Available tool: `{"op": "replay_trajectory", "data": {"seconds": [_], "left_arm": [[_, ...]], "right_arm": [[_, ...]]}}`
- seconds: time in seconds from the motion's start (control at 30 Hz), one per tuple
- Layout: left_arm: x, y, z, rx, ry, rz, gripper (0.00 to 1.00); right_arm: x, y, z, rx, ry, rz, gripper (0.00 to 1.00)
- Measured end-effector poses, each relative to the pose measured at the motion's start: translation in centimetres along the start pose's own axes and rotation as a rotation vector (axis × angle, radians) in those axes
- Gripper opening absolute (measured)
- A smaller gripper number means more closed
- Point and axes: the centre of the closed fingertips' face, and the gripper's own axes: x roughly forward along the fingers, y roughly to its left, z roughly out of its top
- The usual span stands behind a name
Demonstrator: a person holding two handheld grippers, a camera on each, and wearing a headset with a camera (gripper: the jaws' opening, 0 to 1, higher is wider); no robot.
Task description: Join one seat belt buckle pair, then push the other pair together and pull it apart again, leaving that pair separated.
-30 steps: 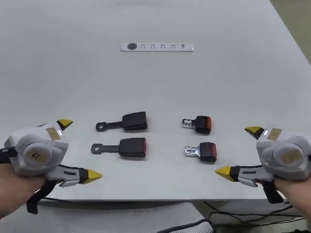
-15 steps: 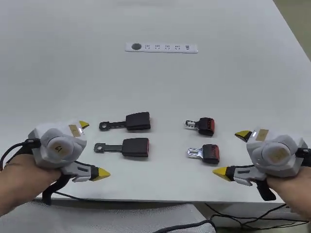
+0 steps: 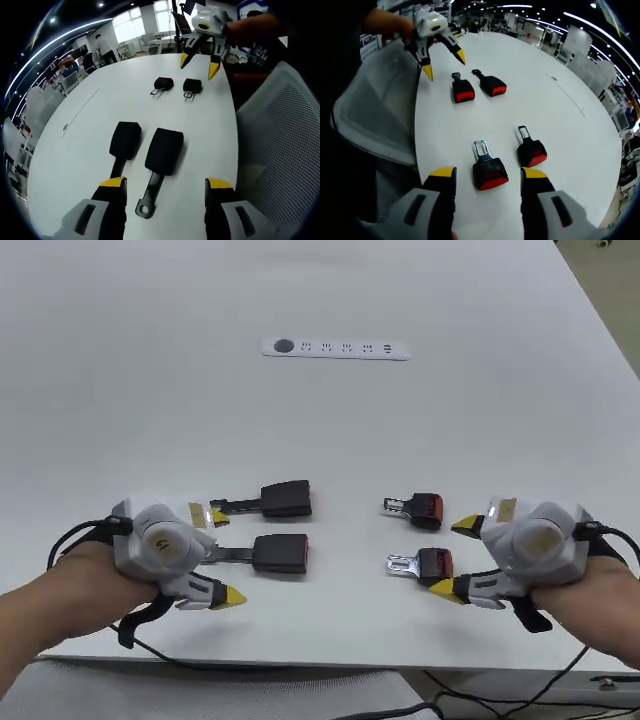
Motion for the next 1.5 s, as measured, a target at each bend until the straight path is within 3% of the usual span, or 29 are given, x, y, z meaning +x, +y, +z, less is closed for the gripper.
{"op": "replay_trajectory", "data": {"seconds": [0.27, 0.4, 0.47, 0.53, 0.73, 0.87, 1.03, 1.27, 1.33, 1.4, 1.43, 1.5], "left_arm": [[1.6, 0.5, 0.3, 0.040, 0.034, -0.055, 0.53], [2.4, 0.8, 0.7, -0.015, 0.028, -0.091, 0.46], [2.9, 1.0, 0.8, -0.008, 0.036, -0.088, 0.43], [3.3, 0.8, 0.7, 0.018, 0.051, -0.102, 0.43], [4.0, 0.3, 0.9, 0.024, 0.063, -0.120, 0.43], [4.4, -0.3, 0.5, 0.084, 0.096, -0.143, 0.43], [4.6, 0.1, 0.3, 0.070, 0.100, -0.128, 0.40], [4.8, 0.3, 0.2, 0.104, 0.112, -0.122, 0.37], [4.8, 0.2, 0.3, 0.165, 0.127, -0.118, 0.36], [4.8, -0.5, 0.3, 0.202, 0.138, -0.147, 0.32], [4.9, -0.5, 0.3, 0.251, 0.147, -0.146, 0.31], [5.0, -0.5, 0.3, 0.220, 0.163, -0.147, 0.31]], "right_arm": [[1.3, 0.6, -1.1, -0.081, 0.058, 0.079, 0.45], [1.8, 0.5, -1.3, -0.068, 0.058, 0.107, 0.42], [2.1, 0.2, -1.4, -0.067, 0.061, 0.110, 0.42], [2.2, 0.0, -1.4, -0.067, 0.063, 0.114, 0.41], [3.0, 0.1, -2.7, -0.098, 0.119, 0.153, 0.40], [3.2, 0.1, -2.8, -0.090, 0.123, 0.165, 0.40], [3.5, 0.2, -3.2, -0.087, 0.136, 0.184, 0.37], [3.6, -0.1, -3.1, -0.087, 0.119, 0.194, 0.35], [3.6, -0.1, -3.0, -0.095, 0.119, 0.196, 0.35], [3.6, -0.1, -2.9, -0.120, 0.118, 0.208, 0.35], [3.7, -0.2, -3.0, -0.133, 0.120, 0.217, 0.35], [3.7, -0.3, -3.1, -0.149, 0.124, 0.231, 0.35]]}}
